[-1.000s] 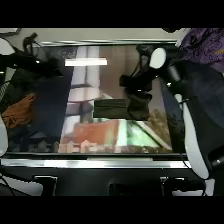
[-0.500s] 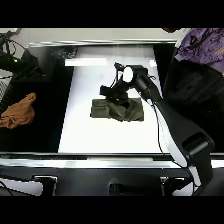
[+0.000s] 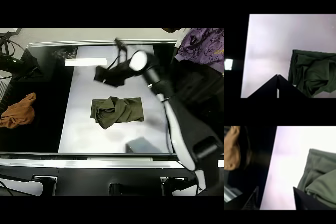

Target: Fold the clothes and pants, and hang the long-sleeved shirts on hangers.

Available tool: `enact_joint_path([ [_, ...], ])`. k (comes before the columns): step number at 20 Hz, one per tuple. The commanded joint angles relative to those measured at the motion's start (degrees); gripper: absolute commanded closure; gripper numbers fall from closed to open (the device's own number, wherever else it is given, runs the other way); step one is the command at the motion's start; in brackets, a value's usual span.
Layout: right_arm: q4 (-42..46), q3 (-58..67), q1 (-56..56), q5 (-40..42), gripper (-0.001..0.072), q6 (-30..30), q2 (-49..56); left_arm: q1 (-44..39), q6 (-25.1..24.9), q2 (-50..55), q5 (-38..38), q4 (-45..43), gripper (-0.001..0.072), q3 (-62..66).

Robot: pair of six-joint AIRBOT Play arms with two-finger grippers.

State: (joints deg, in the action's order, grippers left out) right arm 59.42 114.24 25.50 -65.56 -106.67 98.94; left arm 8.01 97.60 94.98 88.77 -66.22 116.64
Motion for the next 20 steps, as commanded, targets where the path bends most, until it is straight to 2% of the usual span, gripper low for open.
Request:
enact_joint_path([
  [1,3.85,2.16,-9.16,-6.21,0.0155,3.54,-4.72,0.07,-0.02,-0.04,-0.02,-0.04,0.0691,-0.02],
  [4,0.00,0.83,-23.37,-14.95,0.0155,10.03,-5.35,0.09,-0.02,-0.04,-0.02,-0.04,0.0691,-0.02],
  [8,-13.27,-14.56,-37.48,-13.03,0.0154,16.87,-5.25,0.07,-0.04,-0.04,-0.07,-0.04,0.0690,-0.02],
  [13,-18.99,-36.35,-39.45,-5.11,0.0155,24.41,-3.37,0.13,-0.04,-0.04,-0.07,-0.04,0.0690,-0.02],
  [16,-24.20,-40.65,-39.45,-3.08,0.0179,27.41,0.83,0.20,-0.04,-0.04,-0.33,-0.07,0.0690,-0.02],
  [20,-24.74,-40.74,-36.85,-1.49,0.0186,29.33,4.68,0.22,-0.02,0.04,-0.33,-0.04,0.0690,-0.02],
])
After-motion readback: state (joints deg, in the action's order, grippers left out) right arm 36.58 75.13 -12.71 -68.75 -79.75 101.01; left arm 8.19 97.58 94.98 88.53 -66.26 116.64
